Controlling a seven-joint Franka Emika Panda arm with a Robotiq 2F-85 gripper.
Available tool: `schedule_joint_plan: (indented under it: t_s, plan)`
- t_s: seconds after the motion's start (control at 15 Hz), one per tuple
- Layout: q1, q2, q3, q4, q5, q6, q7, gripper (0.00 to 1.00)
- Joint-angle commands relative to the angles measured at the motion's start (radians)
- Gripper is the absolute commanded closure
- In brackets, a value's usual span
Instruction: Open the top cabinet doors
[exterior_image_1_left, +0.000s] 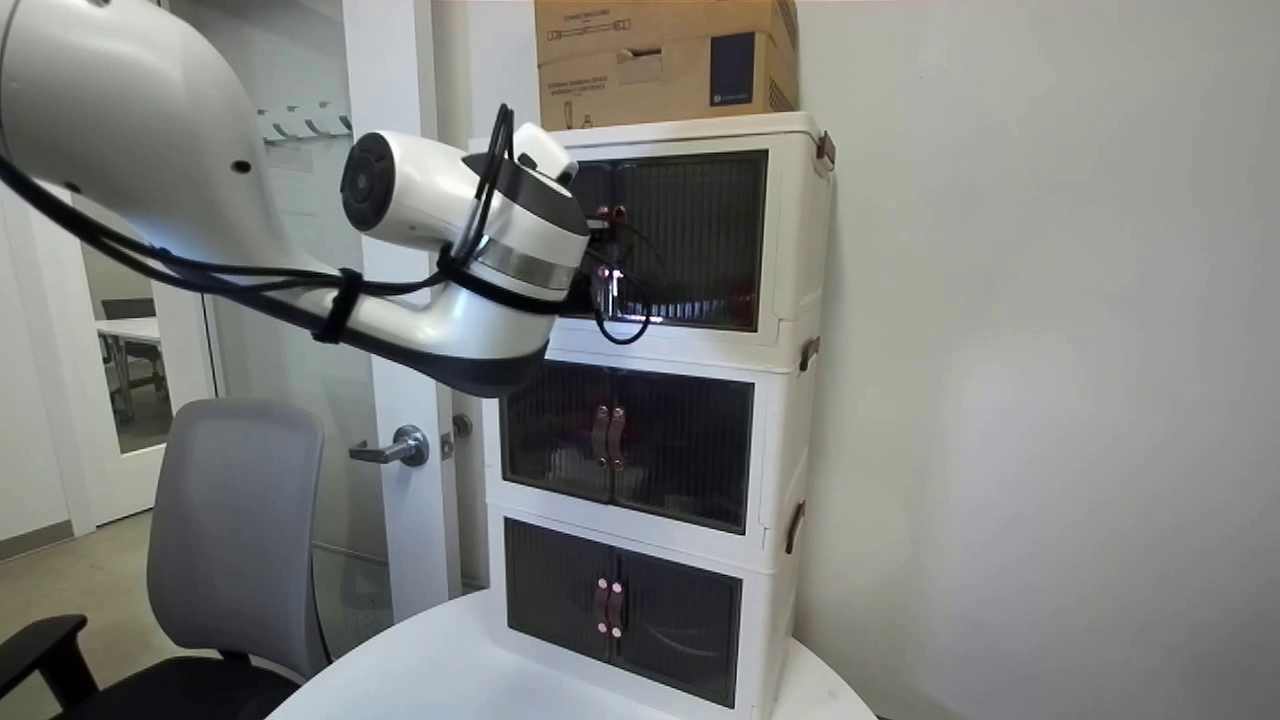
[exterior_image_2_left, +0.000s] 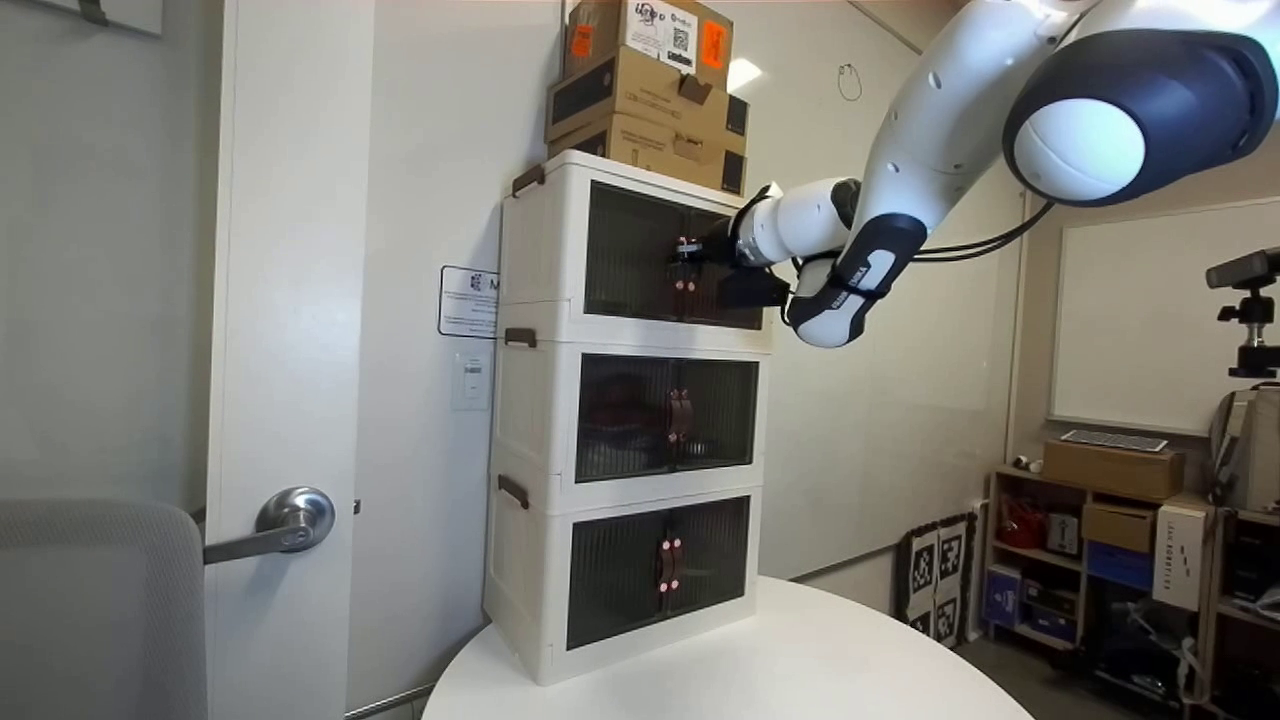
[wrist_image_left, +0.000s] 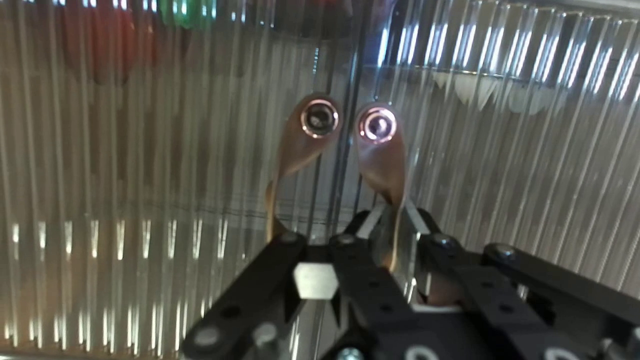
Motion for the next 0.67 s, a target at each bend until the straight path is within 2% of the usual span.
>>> schedule_joint_plan:
  t_s: [0.0,0.6]
  plan:
    - [0.012,0.029,0.047,-0.026,0.099,-0.038,-0.089,0.92]
    - [0.101,0.047,0.065,-0.126,0.318,-0.033,-0.231,0.92]
